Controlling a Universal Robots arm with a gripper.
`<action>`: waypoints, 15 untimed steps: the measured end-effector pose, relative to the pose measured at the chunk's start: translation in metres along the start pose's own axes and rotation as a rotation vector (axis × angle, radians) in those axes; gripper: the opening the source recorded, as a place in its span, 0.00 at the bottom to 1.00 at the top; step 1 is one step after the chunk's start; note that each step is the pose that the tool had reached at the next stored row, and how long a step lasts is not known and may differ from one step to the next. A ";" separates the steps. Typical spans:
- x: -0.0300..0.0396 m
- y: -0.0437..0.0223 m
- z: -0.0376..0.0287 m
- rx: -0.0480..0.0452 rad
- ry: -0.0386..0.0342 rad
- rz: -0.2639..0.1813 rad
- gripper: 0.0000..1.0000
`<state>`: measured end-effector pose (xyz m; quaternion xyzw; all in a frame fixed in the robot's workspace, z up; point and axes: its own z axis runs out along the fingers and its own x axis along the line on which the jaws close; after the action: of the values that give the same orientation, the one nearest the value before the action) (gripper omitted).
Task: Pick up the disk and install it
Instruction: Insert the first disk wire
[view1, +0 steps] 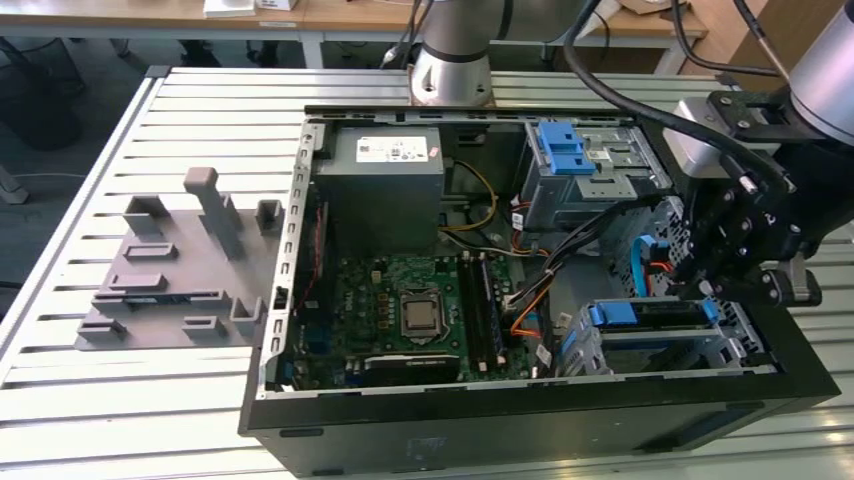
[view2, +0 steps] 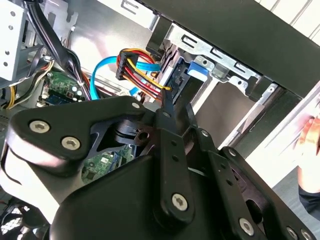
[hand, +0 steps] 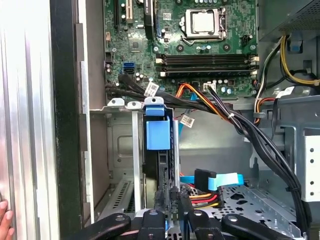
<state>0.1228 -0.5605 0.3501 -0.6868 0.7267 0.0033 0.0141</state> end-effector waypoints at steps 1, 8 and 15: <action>0.0000 0.0000 0.0001 -0.0004 -0.0070 0.000 0.25; 0.0001 0.0000 0.0017 -0.0023 -0.0410 0.001 0.25; 0.0014 0.0000 0.0030 0.0004 -0.0412 -0.002 0.25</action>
<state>0.1228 -0.5618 0.3470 -0.6873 0.7256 0.0173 0.0292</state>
